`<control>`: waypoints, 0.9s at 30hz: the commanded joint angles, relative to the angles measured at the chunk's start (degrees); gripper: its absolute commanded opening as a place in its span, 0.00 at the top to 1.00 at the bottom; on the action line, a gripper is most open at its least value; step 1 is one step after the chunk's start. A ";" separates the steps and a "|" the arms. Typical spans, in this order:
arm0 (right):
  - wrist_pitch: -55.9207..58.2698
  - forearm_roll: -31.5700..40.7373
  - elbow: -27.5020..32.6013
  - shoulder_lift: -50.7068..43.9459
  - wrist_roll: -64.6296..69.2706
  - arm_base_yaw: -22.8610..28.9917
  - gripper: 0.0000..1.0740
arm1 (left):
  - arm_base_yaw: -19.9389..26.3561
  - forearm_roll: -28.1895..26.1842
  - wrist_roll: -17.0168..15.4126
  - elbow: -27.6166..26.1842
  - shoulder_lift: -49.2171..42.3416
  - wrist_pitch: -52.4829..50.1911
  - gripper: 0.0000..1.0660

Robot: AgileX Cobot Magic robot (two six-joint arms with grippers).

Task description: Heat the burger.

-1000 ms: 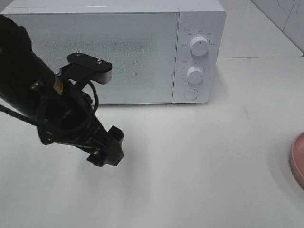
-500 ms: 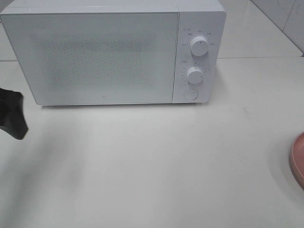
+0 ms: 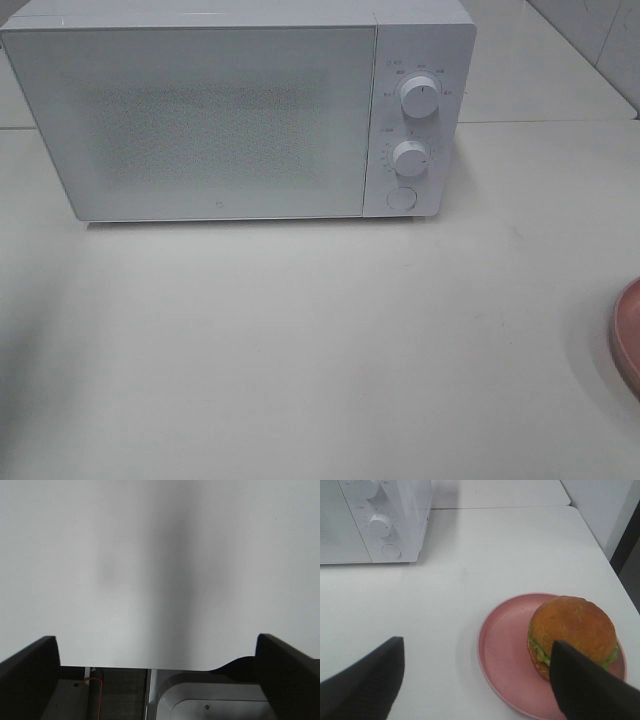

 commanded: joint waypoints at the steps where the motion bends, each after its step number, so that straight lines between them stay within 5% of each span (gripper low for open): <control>1: -0.57 -0.11 0.11 -1.49 0.57 -0.46 0.29 | 0.17 -0.46 0.63 1.55 -3.09 1.03 0.08; 16: -0.57 -0.11 0.11 -1.49 0.57 -0.46 0.29 | 0.17 -0.17 2.12 22.63 -28.93 -7.62 0.08; 27: -0.57 -0.11 0.11 -1.49 0.57 -0.46 0.29 | 0.17 -0.17 2.12 23.84 -43.83 -6.25 0.08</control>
